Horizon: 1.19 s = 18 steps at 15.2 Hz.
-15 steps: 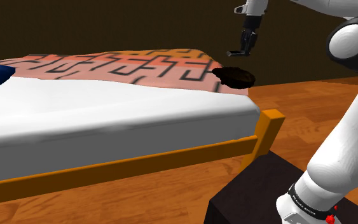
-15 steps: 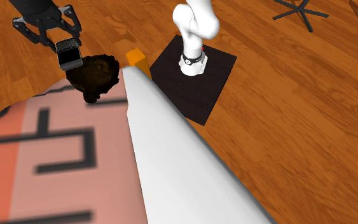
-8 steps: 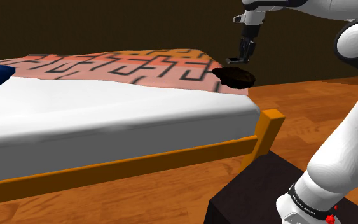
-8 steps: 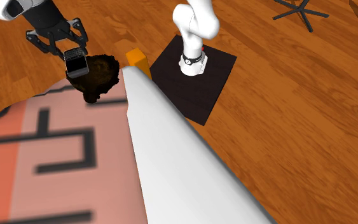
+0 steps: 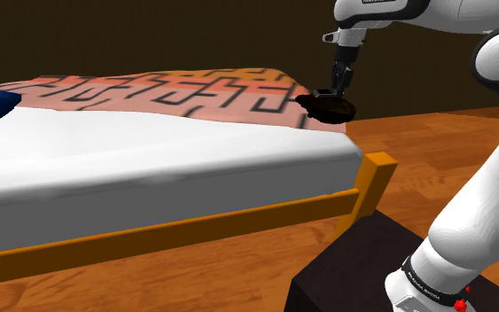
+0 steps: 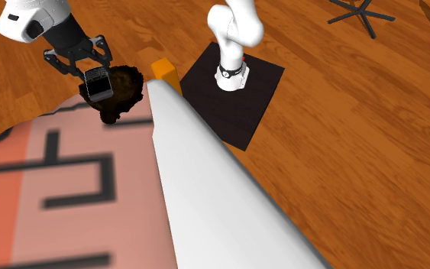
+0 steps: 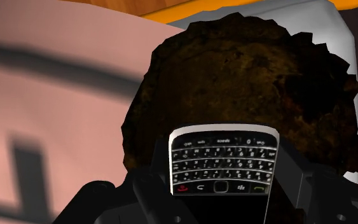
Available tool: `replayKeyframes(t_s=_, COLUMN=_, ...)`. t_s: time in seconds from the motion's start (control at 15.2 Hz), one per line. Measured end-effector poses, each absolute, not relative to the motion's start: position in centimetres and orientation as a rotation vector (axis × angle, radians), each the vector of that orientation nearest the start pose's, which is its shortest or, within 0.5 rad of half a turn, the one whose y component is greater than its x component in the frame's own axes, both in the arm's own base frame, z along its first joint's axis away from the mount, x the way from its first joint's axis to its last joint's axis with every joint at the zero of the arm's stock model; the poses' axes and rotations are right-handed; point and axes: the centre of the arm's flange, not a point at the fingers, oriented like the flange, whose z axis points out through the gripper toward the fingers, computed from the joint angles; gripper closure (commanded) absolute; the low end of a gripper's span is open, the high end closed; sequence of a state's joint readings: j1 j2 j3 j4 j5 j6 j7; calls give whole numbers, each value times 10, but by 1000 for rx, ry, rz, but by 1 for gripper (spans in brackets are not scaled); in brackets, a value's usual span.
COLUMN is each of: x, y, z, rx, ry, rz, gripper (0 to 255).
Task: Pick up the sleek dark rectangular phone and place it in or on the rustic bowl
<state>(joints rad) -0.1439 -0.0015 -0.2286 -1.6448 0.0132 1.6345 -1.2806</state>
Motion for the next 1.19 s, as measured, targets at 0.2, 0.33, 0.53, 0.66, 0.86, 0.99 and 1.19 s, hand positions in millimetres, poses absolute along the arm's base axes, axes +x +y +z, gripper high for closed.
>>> replayKeyframes(t_s=0.2, x=520, y=-202, z=595, rx=-2811, ry=-1370, rz=-7, gripper=255)
replayKeyframes(t_s=0.33, x=520, y=-202, z=595, rx=-2811, ry=-1370, rz=-7, gripper=0)
replayKeyframes(t_s=0.53, x=520, y=-202, z=595, rx=-2810, ry=-1370, rz=-7, gripper=0)
replayKeyframes(t_s=0.66, x=520, y=-202, z=595, rx=-2810, ry=-1370, rz=-7, gripper=0)
replayKeyframes(t_s=0.86, x=521, y=-201, z=612, rx=-2811, ry=-1370, rz=-7, gripper=0)
replayKeyframes(t_s=0.99, x=521, y=-203, z=634, rx=-2811, ry=-1370, rz=-8, gripper=0)
replayKeyframes(t_s=1.19, x=520, y=-202, z=644, rx=-2810, ry=-1370, rz=-7, gripper=0)
